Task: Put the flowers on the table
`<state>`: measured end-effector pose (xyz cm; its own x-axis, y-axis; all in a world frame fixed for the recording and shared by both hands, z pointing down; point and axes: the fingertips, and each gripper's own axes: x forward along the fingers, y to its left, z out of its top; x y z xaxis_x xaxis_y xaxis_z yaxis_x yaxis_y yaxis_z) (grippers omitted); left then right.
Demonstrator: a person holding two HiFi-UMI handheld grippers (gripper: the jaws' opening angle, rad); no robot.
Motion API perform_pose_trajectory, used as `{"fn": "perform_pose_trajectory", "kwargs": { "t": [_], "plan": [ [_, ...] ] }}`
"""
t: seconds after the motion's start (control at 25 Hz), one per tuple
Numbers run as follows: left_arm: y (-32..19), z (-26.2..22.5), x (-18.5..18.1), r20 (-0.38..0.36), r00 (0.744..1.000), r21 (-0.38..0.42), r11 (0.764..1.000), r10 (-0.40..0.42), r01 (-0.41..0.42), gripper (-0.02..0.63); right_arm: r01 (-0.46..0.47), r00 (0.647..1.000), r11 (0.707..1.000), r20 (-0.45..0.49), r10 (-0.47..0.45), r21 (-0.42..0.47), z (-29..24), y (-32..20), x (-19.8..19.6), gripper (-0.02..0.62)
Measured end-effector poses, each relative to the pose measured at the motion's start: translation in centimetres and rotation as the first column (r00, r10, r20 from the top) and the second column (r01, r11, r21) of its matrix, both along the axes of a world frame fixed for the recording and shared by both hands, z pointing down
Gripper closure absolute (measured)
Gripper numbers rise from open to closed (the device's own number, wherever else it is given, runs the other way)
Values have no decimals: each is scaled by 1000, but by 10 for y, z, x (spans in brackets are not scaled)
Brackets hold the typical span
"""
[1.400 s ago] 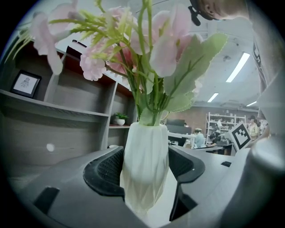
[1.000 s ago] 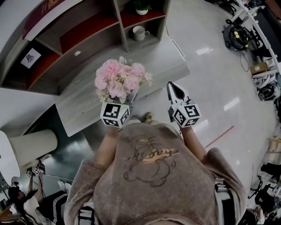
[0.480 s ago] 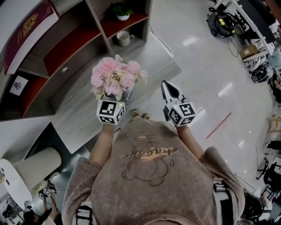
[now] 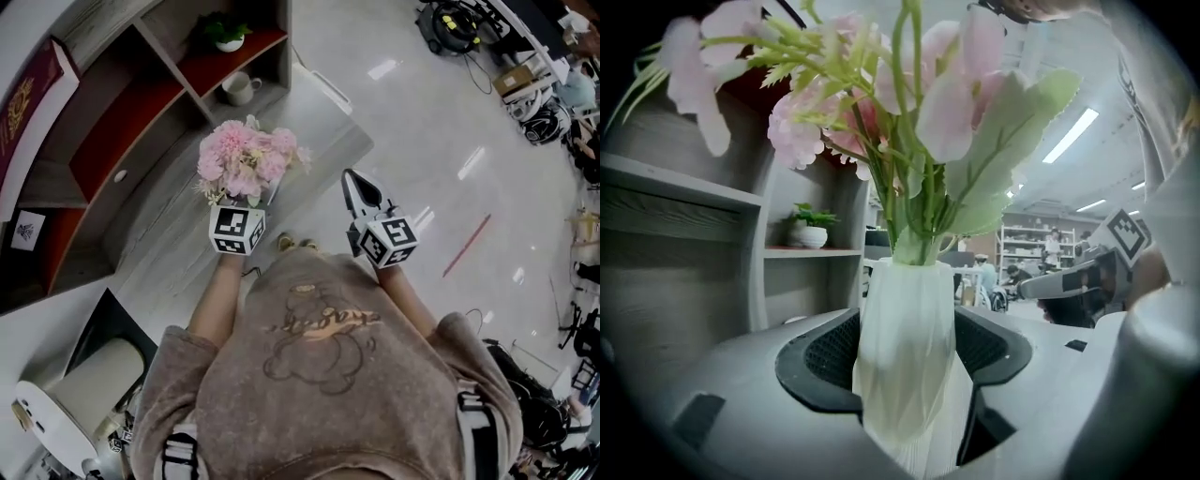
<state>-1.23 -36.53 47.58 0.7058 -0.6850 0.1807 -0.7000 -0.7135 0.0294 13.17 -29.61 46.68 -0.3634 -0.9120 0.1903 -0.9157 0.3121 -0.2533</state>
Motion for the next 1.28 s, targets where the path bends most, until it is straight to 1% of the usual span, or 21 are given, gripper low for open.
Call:
{"fn": "perform_pose_trajectory", "kwargs": {
  "t": [0.28,0.64,1.12,1.28],
  "plan": [
    [-25,29,15,10,1000,-21,999,28,-28,287,-51,999,998,-9,51,-30,10,-5,18,601],
    [-45,59,25,47,997,-48,997,60,-58,287,-78,997,996,-27,77,-52,17,-19,26,601],
    [-56,75,38,62,994,-57,995,91,-87,287,-106,993,992,-49,103,-71,22,-24,35,601],
    [-56,76,41,53,994,-56,994,96,-93,287,-112,993,990,-55,107,-81,25,-22,38,601]
  ]
}}
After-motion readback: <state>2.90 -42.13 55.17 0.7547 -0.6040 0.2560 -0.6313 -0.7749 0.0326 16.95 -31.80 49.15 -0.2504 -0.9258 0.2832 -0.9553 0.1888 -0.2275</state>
